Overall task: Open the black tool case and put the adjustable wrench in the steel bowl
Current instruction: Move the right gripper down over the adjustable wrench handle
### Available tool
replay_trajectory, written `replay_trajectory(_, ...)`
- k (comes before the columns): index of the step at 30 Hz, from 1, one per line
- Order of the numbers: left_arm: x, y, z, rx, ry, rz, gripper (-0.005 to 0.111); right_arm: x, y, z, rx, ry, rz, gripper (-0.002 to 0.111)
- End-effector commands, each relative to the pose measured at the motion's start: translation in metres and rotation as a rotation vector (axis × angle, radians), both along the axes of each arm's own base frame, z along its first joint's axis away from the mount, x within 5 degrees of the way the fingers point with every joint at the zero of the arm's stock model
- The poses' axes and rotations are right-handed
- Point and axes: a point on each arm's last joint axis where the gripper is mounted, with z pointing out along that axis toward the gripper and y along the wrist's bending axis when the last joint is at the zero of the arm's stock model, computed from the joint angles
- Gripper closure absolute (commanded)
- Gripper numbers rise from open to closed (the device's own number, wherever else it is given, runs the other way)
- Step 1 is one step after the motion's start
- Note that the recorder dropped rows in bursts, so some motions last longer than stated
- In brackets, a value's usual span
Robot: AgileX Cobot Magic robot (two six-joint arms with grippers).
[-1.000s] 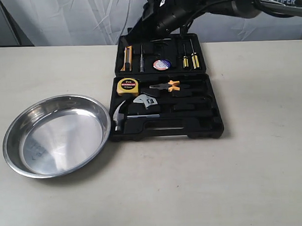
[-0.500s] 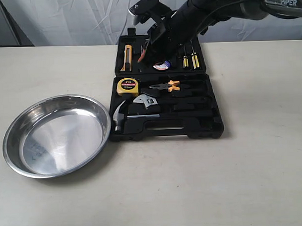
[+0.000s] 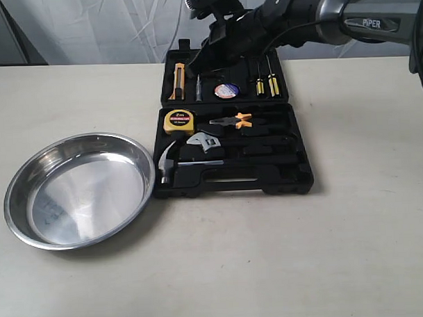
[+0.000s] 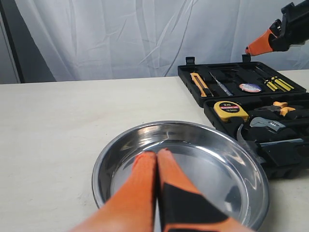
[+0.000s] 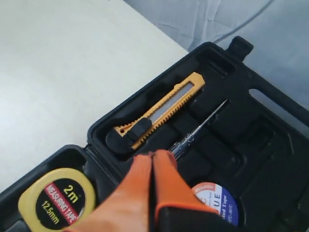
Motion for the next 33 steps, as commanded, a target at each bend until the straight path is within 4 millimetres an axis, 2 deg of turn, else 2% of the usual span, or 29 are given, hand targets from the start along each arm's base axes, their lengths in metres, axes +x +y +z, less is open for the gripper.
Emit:
replay_trajectory(1,0.000,0.000,-0.002,0.002,0.001,0.000,0.107,0.010,-0.026,0.000,0.001,0.053,-0.096,0.109)
replay_trajectory(6,0.000,0.000,-0.002,0.002,0.001,0.000,0.107,0.017,-0.063,-0.008,-0.045,0.164,-0.195,0.109)
replay_trajectory(10,0.000,0.000,-0.002,0.002,0.001,0.000,0.107,0.013,-0.084,-0.014,-0.171,0.250,-0.179,0.109)
replay_trajectory(16,0.000,0.000,-0.002,0.002,0.001,0.000,0.107,0.002,-0.092,-0.016,-0.255,0.364,-0.129,0.109)
replay_trajectory(21,0.000,0.000,-0.002,0.002,0.001,0.000,0.107,-0.013,-0.100,-0.004,-0.371,0.450,-0.075,0.109)
replay_trajectory(26,0.000,0.000,-0.002,0.002,0.001,0.000,0.107,-0.028,-0.100,0.008,-0.393,0.543,-0.027,0.109)
replay_trajectory(28,0.000,0.000,-0.002,0.002,0.001,0.000,0.107,-0.038,-0.092,0.012,-0.369,0.605,0.047,0.109)
replay_trajectory(31,0.000,0.000,-0.002,0.002,0.001,0.000,0.107,-0.049,-0.071,0.012,-0.359,0.633,0.118,0.109)
replay_trajectory(33,0.000,0.000,-0.002,0.002,0.001,0.000,0.107,-0.057,-0.049,0.013,-0.374,0.616,0.177,0.109)
